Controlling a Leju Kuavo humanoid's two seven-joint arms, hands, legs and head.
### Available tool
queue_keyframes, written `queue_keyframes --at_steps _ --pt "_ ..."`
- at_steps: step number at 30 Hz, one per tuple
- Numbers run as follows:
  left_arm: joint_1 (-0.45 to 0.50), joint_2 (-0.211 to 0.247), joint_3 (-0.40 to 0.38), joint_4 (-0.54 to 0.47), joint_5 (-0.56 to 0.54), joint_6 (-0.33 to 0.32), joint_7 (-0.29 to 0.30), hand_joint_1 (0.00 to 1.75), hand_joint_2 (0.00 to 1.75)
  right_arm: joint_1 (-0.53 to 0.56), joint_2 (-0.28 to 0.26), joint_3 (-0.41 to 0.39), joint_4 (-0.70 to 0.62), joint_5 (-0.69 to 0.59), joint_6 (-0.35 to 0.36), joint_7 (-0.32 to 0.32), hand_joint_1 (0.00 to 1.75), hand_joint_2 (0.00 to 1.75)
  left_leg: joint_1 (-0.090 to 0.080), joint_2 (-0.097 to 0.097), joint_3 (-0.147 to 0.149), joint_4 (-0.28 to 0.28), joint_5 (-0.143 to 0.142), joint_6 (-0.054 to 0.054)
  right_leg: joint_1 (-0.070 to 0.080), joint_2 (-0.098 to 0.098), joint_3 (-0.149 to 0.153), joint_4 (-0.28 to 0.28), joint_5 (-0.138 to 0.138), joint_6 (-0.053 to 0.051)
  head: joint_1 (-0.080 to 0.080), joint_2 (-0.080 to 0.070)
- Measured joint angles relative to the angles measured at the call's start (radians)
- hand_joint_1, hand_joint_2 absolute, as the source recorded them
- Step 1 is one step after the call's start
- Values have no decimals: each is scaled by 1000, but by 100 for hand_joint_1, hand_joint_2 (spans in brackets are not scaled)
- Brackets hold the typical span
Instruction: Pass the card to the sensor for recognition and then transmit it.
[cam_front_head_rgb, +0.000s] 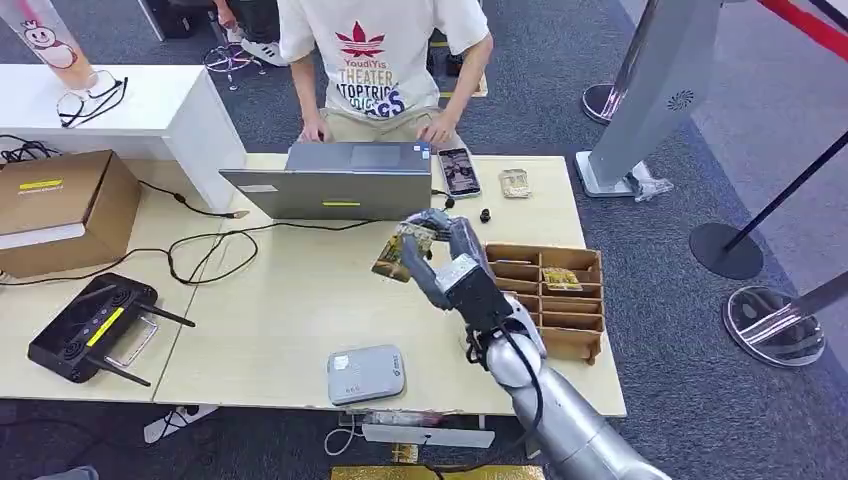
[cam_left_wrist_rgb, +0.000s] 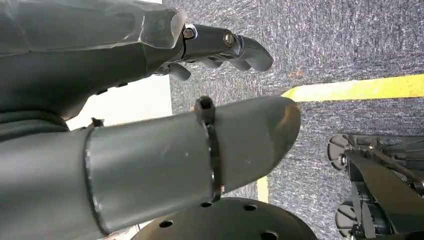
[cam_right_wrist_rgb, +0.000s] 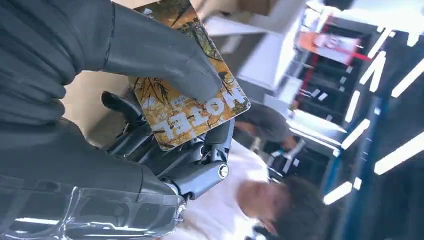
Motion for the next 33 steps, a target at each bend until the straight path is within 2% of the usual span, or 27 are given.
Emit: queue_keyframes --at_steps 6,19,28,33 --pt "0 5 1 0 4 -5 -2 0 0 -2 -9 -36 -105 13 -5 -21 175 175 0 0 0 0 0 0 0 0 0 0 0 0 0 0" --pt "1 7 5 0 13 -6 -10 0 0 -16 -16 -57 -204 33 -23 -42 175 175 0 0 0 0 0 0 0 0 0 0 0 0 0 0" --pt "3 7 5 0 13 -5 -18 0 0 -16 -20 -57 -220 91 -74 -47 175 175 0 0 0 0 0 0 0 0 0 0 0 0 0 0" --pt "2 7 5 0 10 -4 -19 0 0 -20 -20 -56 -217 154 -128 -53 175 175 0 0 0 0 0 0 0 0 0 0 0 0 0 0"
